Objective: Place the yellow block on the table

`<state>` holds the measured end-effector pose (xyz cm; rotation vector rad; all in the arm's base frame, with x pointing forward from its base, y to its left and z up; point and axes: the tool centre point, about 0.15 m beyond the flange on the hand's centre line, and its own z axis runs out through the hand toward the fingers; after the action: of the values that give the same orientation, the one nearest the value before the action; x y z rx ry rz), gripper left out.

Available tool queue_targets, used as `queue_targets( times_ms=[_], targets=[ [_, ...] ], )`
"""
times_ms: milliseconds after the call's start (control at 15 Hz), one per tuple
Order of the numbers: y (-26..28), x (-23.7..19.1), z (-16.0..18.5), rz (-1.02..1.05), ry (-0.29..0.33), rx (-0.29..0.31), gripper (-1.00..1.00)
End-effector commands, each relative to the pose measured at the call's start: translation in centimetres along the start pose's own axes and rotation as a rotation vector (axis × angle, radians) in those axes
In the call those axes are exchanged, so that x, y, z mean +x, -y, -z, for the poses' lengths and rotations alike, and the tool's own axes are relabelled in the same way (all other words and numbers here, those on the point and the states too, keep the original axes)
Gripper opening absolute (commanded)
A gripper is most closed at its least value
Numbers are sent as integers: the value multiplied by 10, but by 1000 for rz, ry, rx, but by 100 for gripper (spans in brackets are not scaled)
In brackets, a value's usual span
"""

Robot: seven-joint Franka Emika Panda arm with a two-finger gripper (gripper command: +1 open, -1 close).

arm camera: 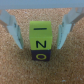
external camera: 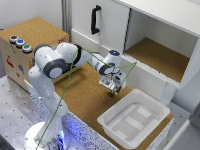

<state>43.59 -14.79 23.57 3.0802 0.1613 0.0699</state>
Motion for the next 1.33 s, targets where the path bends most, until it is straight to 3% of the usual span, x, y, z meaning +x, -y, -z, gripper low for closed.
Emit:
queue_targets(
  times_ms=[0,333,600,1267],
  targets=[
    [10,9,21,-10,-30,-23,-100],
    [32,0,65,9,-102,-45,-100],
    [78,-7,87,48,-124,-32,-100],
    [163,-12,34,42,-33,38,-100]
  ],
)
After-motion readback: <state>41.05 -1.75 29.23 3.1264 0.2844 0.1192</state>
